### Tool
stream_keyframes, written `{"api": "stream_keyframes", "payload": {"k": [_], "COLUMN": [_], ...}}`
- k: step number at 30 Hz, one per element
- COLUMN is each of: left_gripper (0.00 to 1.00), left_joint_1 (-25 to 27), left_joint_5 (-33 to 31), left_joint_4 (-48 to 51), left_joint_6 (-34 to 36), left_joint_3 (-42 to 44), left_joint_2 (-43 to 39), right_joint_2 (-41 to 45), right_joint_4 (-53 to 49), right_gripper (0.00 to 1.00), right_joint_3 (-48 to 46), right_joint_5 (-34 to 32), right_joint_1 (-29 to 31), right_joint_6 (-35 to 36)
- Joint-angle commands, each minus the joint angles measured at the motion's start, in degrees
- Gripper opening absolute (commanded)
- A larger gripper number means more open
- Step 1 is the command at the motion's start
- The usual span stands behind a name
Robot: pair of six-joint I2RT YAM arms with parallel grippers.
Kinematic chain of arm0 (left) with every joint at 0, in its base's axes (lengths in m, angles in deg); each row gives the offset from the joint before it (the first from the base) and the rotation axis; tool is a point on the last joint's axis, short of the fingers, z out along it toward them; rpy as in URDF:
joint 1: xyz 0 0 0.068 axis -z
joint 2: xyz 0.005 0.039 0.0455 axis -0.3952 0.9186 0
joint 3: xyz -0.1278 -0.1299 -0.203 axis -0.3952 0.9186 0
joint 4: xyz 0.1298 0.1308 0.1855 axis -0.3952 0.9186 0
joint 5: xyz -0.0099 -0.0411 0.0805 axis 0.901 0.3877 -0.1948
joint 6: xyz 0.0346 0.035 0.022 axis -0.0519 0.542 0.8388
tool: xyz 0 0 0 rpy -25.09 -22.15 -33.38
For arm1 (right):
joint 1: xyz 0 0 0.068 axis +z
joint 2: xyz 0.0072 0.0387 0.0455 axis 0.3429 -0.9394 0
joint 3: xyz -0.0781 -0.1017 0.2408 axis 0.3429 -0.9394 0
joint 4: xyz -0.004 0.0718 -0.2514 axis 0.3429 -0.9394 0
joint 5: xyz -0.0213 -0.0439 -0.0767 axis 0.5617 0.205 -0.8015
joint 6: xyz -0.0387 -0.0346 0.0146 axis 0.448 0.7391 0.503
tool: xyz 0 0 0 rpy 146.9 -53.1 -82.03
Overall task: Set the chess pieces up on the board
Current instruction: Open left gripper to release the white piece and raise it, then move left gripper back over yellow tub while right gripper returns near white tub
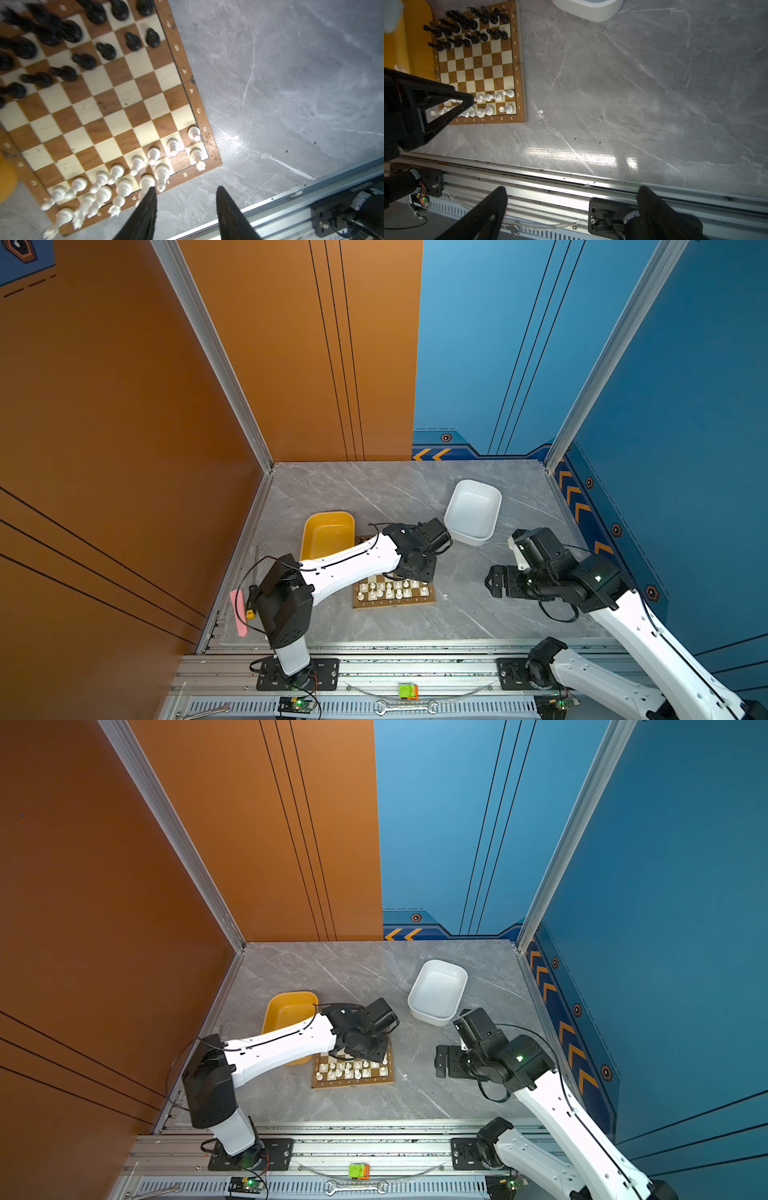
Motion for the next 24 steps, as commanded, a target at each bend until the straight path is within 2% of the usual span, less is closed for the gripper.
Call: {"api": "stream_keyframes", "payload": {"k": [1, 6, 12, 17, 24], "left_gripper": [0.48, 0.49, 0.49, 0.47, 0.42], "left_joint_1": [-3.4, -14.2, -27.7, -35.1, -43.2], "left_joint_5": [-6.4, -10.1, -9.5, -8.8, -6.0], "left_joint_4": [6.1, 7.7, 7.5, 6.8, 0.3], "left_joint_6": [-1.9, -2.6, 0.1, 3.6, 7.5], "left_joint_3": [1.3, 12.4, 20.4, 21.4, 24.1], "left_joint_2": [-5.3, -14.5, -21.6, -20.3, -14.7], "right_joint_2": [-4.3, -11.7, -20.6, -27.5, -35.5], "right_joint_4": [5.5, 10.8, 14.6, 15.9, 16.2], "right_gripper": [1.0, 1.0, 1.0, 1.0, 1.0], "right_joint_3": [2.9, 5.0, 9.3, 14.3, 21.4], "right_joint_5": [2.0, 4.9, 7.0, 8.0, 9.5], "right_joint_1": [-0.2, 0.0, 0.4, 0.4, 0.5], "right_joint_6": [3.1, 5.1, 6.6, 7.7, 8.7]}}
